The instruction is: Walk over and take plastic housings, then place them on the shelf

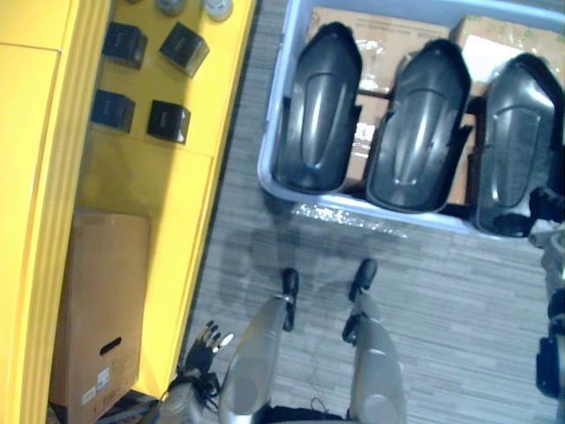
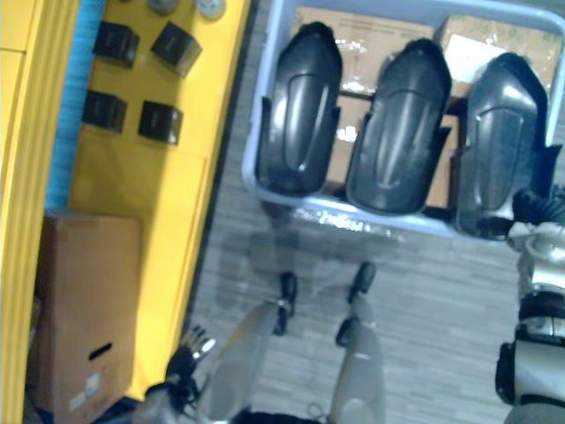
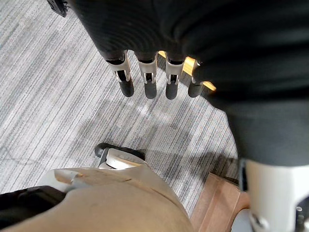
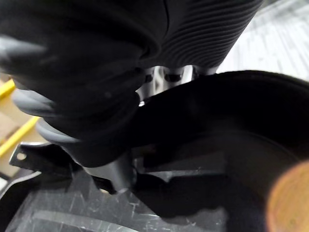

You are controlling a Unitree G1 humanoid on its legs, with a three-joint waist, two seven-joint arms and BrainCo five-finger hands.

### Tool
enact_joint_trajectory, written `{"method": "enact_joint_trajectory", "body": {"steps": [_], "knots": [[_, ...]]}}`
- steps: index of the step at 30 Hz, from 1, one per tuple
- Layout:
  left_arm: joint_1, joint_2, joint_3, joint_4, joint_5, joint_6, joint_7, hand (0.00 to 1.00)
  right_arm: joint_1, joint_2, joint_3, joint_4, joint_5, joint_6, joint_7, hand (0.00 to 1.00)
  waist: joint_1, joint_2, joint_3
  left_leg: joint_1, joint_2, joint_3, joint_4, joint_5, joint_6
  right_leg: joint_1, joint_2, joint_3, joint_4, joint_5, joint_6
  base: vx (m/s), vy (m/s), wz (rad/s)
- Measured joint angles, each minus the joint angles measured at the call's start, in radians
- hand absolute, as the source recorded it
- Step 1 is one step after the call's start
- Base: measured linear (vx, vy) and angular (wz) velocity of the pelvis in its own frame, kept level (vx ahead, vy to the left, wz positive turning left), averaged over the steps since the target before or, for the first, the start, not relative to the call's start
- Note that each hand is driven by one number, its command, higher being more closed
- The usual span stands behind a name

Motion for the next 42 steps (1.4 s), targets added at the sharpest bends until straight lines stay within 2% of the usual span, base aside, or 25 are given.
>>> {"method": "enact_joint_trajectory", "body": {"steps": [15,22,26,30,34,35,38,40,42], "knots": [[0.000,-0.003,-0.001,-0.002,0.001,-0.012,0.000,0.00,0.023,0.019,0.003,-0.011,-0.023,-0.009,-0.006,1.00,-0.001,0.000,0.000,0.047,0.000,0.002,-0.028,0.005,-0.002,0.040,0.002,0.001,-0.015,0.002,0.000,0.00,0.000,0.00],[0.008,-0.019,0.005,-0.055,0.000,-0.034,-0.003,0.00,0.051,0.023,-0.002,-0.113,-0.048,-0.010,-0.047,1.00,-0.004,-0.009,-0.004,0.122,-0.003,0.001,-0.074,0.014,-0.004,0.106,0.002,-0.002,-0.043,0.002,0.000,0.01,0.000,0.00],[0.019,-0.018,0.015,-0.092,-0.006,-0.036,-0.007,0.00,0.082,0.054,-0.034,-0.167,-0.063,-0.011,-0.052,1.00,-0.005,-0.029,-0.009,0.167,0.000,-0.007,-0.102,0.020,-0.009,0.152,0.008,-0.017,-0.066,0.002,0.000,0.03,-0.040,0.05],[0.041,-0.018,0.062,-0.147,-0.008,-0.040,-0.007,0.00,0.142,0.104,-0.087,-0.259,-0.070,-0.013,-0.076,1.00,-0.007,-0.077,-0.026,0.235,0.003,-0.009,-0.144,0.026,-0.017,0.211,0.015,-0.023,-0.090,-0.001,-0.003,0.04,-0.040,-0.01],[0.054,-0.017,0.099,-0.202,-0.038,-0.038,-0.007,0.00,0.232,0.162,-0.155,-0.329,-0.085,-0.018,-0.100,1.00,-0.007,-0.130,-0.079,0.286,0.005,-0.010,-0.186,0.032,-0.021,0.249,0.019,-0.027,-0.102,-0.011,-0.005,0.07,-0.027,0.01],[0.064,-0.017,0.116,-0.232,-0.039,-0.031,-0.007,0.00,0.272,0.193,-0.182,-0.369,-0.096,-0.018,-0.121,1.00,-0.010,-0.146,-0.114,0.304,0.005,-0.012,-0.205,0.035,-0.022,0.262,0.019,-0.032,-0.105,-0.020,-0.005,0.09,-0.023,0.03],[0.076,-0.017,0.131,-0.280,-0.046,-0.018,-0.007,0.00,0.337,0.237,-0.225,-0.450,-0.120,-0.021,-0.159,1.00,-0.017,-0.160,-0.169,0.344,0.006,-0.020,-0.236,0.038,-0.026,0.297,0.020,-0.048,-0.113,-0.033,-0.004,0.10,-0.020,0.09],[0.081,-0.020,0.148,-0.326,-0.047,0.005,-0.006,0.00,0.368,0.263,-0.239,-0.525,-0.140,-0.039,-0.185,1.00,-0.029,-0.170,-0.220,0.372,0.007,-0.026,-0.260,0.039,-0.027,0.325,0.025,-0.053,-0.135,-0.033,-0.004,0.11,-0.023,0.05],[0.080,-0.021,0.157,-0.385,-0.047,0.015,-0.002,0.00,0.384,0.295,-0.243,-0.616,-0.172,-0.049,-0.202,1.00,-0.033,-0.174,-0.236,0.407,0.011,-0.024,-0.281,0.041,-0.031,0.348,0.029,-0.053,-0.135,-0.039,-0.002,0.07,-0.023,-0.04]]}}
